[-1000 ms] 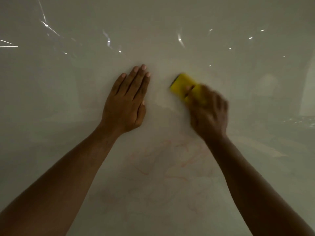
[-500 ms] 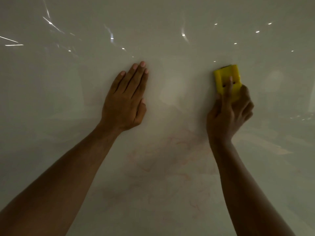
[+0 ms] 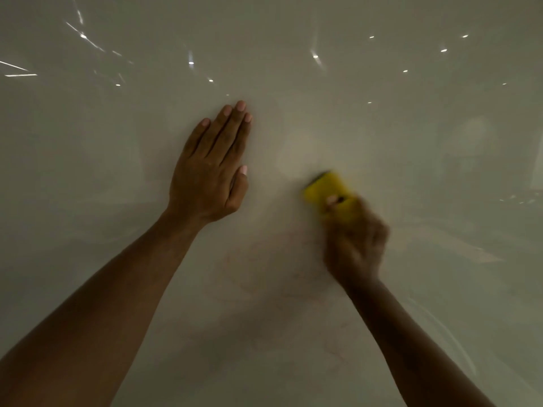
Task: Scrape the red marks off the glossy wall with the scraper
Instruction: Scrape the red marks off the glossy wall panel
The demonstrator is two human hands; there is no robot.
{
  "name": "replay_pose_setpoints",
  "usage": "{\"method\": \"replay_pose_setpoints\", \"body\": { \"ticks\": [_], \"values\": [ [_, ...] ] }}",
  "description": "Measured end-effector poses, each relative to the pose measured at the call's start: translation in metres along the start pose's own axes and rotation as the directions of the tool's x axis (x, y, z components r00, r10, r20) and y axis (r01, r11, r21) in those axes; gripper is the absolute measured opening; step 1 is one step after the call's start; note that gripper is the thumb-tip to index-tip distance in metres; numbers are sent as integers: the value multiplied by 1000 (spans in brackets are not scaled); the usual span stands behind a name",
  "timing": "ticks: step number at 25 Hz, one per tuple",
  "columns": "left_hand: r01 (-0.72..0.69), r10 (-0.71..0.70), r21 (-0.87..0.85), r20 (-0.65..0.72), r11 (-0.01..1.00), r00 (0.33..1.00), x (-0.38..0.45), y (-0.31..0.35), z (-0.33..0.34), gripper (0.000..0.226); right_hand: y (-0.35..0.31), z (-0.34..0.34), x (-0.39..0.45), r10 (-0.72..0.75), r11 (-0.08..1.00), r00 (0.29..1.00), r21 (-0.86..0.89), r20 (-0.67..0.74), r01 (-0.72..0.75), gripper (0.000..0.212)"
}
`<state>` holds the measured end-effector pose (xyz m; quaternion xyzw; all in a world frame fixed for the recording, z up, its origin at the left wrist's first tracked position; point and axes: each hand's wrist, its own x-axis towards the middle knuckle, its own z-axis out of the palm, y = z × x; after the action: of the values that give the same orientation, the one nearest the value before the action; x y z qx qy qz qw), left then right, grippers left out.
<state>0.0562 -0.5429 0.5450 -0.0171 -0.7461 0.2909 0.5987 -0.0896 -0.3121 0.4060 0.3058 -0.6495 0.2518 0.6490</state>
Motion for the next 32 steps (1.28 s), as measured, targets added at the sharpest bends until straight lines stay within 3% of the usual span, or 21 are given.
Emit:
{"method": "replay_pose_setpoints", "body": {
  "ticks": [2, 3, 4, 6, 7, 9, 11, 12, 13, 15, 16, 18, 20, 22, 24, 25, 26, 27, 29, 30, 32],
  "values": [
    [-1, 1, 1, 4, 1000, 1000, -1, 0, 0, 73, 6, -2, 3, -413, 910, 910, 20, -20, 414, 45],
    [0, 0, 1, 5, 1000, 1000, -1, 0, 0, 72, 13, -3, 13, -368, 930, 928, -11, -64, 368, 41],
    [3, -3, 1, 7, 1000, 1000, -1, 0, 0, 72, 18, -3, 26, -143, 990, 982, -26, -124, 141, 45],
    [7, -7, 6, 6, 1000, 1000, -2, 0, 1, 72, 6, -2, 52, 366, 930, 897, 70, -248, -361, 52],
    [5, -5, 6, 5, 1000, 1000, -2, 0, 1, 72, -7, 2, 57, 385, 923, 890, 78, -245, -378, 52],
    [1, -1, 1, 6, 1000, 1000, -2, 0, 1, 72, -23, 7, 43, -66, 996, 990, 46, -128, 73, 57],
    [13, -13, -16, 4, 1000, 1000, -2, 0, 1, 72, 6, 3, 28, -390, 919, 918, 39, -70, 393, 64],
    [20, -20, -21, 4, 1000, 1000, -3, -1, 1, 72, 27, -1, 23, -314, 947, 946, 42, -75, 318, 61],
    [25, -25, -21, 3, 999, 1000, -3, -1, 1, 71, 41, -5, 19, -70, 996, 992, 45, -107, 75, 56],
    [22, -22, -4, -3, 1000, 1000, -3, 1, 3, 70, 45, -9, 4, 397, 917, 892, 50, -216, -396, 49],
    [13, -13, 5, -5, 1000, 1000, -3, 3, 4, 69, 39, -8, -8, 394, 916, 894, 16, -213, -400, 52],
    [-14, 14, 22, -7, 1000, 1000, -2, 3, 5, 67, 31, -7, -35, -59, 998, 994, -4, -96, 59, 61],
    [-80, 80, 15, 8, 997, 997, -1, 2, 3, 66, 57, -17, -36, -352, 934, 936, 49, -21, 353, 65],
    [-213, 214, -21, 42, 977, 976, 5, 8, 4, 67, 82, -23, -21, -64, 996, 994, 59, -83, 69, 56],
    [-312, 315, -48, 75, 949, 946, 12, 27, 7, 69, 75, -19, -19, 373, 926, 902, 33, -215, -375, 47],
    [-327, 331, -57, 78, 943, 940, 16, 39, 10, 69, 63, -12, -24, 407, 910, 880, 24, -244, -414, 47],
    [-329, 333, -63, 74, 942, 940, 19, 48, 13, 70, 51, -9, -31, 314, 949, 929, 32, -196, -314, 48],
    [-325, 329, -64, 69, 944, 942, 21, 53, 15, 70, 45, -6, -47, 64, 996, 992, 64, -105, -58, 50],
    [-315, 319, -65, 65, 947, 946, 23, 57, 17, 70, 62, -16, -60, -433, 894, 900, 153, 51, 421, 44],
    [-310, 314, -65, 63, 949, 947, 22, 56, 17, 70, 79, -23, -58, -458, 879, 884, 201, 97, 433, 38],
    [-301, 304, -59, 62, 952, 951, 21, 55, 16, 70, 104, -29, -47, -18, 983, 998, 182, 61, 7, 39]
  ]
}}
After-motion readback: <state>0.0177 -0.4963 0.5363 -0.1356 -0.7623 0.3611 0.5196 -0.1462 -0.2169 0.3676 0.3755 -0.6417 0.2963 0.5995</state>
